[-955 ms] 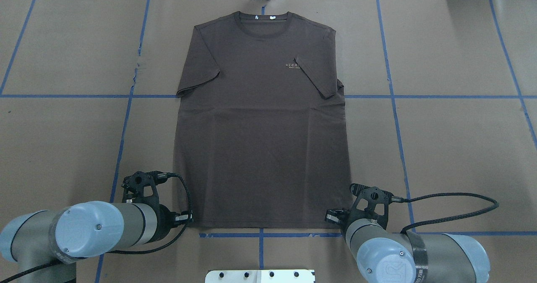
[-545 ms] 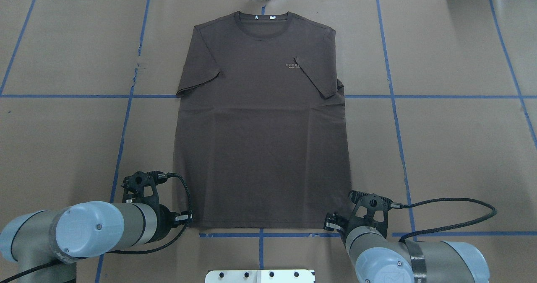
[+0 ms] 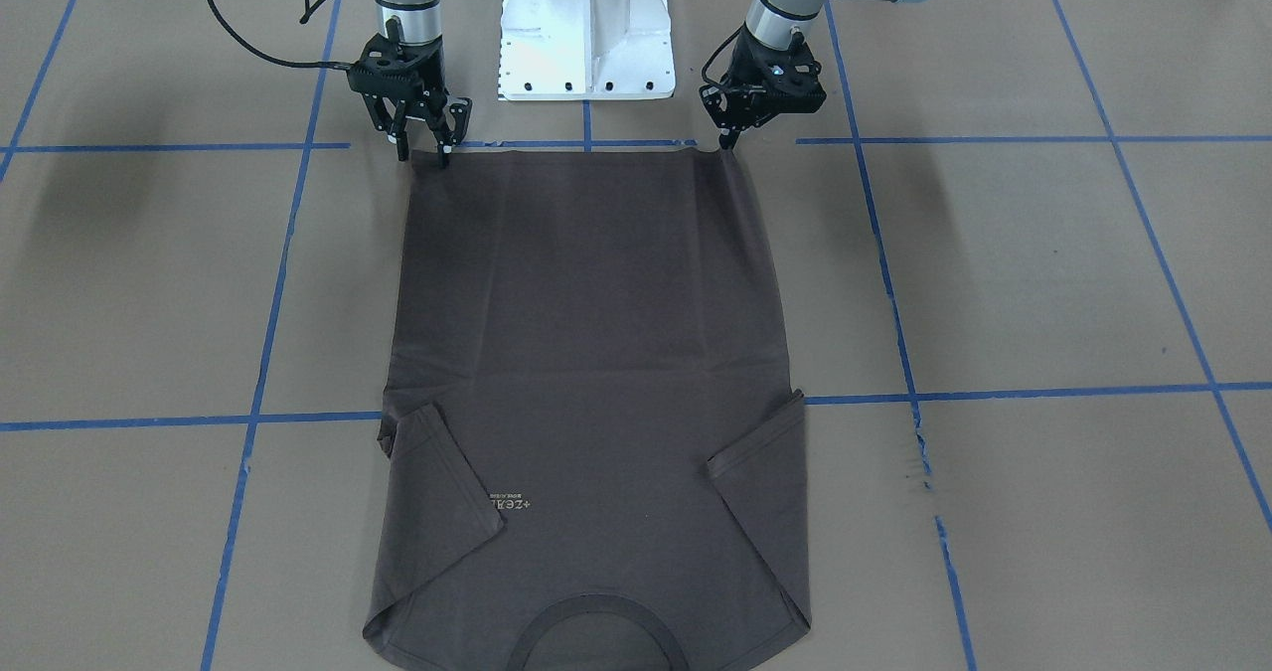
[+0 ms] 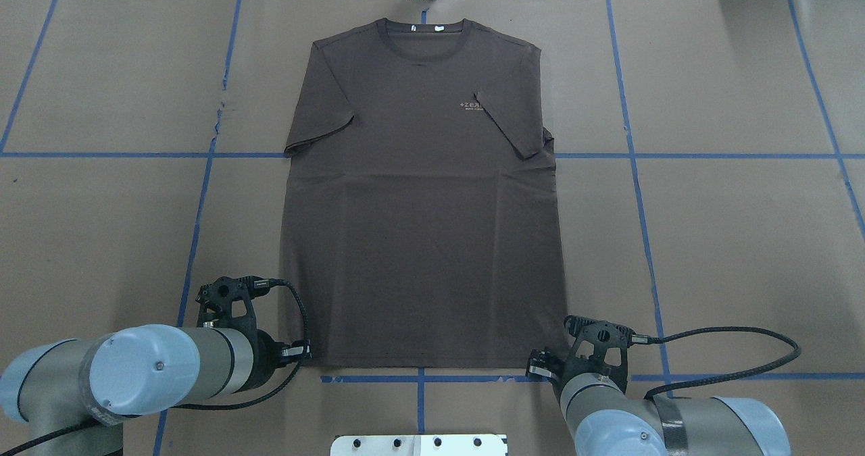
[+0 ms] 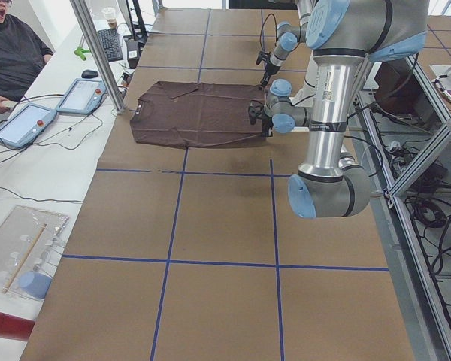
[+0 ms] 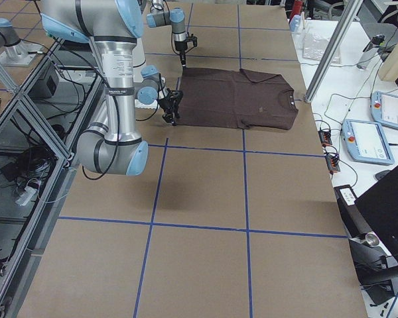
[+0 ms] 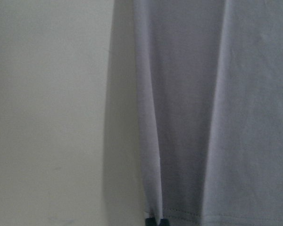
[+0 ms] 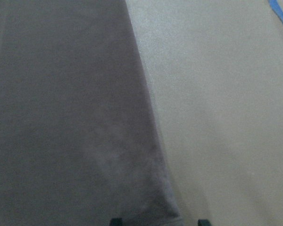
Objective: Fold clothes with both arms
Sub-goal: 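Grasp the hem corners with both grippers, then lift the hem with both grippers and fold it toward the collar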
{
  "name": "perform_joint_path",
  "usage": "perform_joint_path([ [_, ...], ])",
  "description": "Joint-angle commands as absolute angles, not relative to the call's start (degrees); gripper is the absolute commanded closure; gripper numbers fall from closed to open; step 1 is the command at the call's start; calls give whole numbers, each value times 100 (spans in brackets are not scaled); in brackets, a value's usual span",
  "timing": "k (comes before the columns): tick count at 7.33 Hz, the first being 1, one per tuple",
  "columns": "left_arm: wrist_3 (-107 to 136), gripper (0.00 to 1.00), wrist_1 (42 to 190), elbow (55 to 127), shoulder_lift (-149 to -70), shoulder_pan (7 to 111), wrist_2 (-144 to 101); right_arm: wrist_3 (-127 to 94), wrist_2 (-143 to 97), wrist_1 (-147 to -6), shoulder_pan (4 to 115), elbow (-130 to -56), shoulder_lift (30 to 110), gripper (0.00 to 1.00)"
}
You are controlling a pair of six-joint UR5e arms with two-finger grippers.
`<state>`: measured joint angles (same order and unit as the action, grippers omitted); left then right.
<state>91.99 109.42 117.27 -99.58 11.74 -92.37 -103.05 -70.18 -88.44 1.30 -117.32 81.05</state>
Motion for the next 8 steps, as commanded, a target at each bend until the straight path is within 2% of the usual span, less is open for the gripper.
perform_joint_path([
  [1,9202,100,10942,11733,-9949,1178,-9237,-10327,-7014,-8851,105,-11725,8112,44],
  [2,9202,100,10942,11733,-9958,1178,-9237,-10588,-7014,-8842,88,-11716,8104,77],
  [3,9193,100,10942,11733,-9958,1178,-9237,-10626,-7014,-8842,88,-11725,8095,100],
  [8,9193,100,10942,11733,-9958,1169,-9229,-10608,-7040,-8842,114,-11908,8051,100],
])
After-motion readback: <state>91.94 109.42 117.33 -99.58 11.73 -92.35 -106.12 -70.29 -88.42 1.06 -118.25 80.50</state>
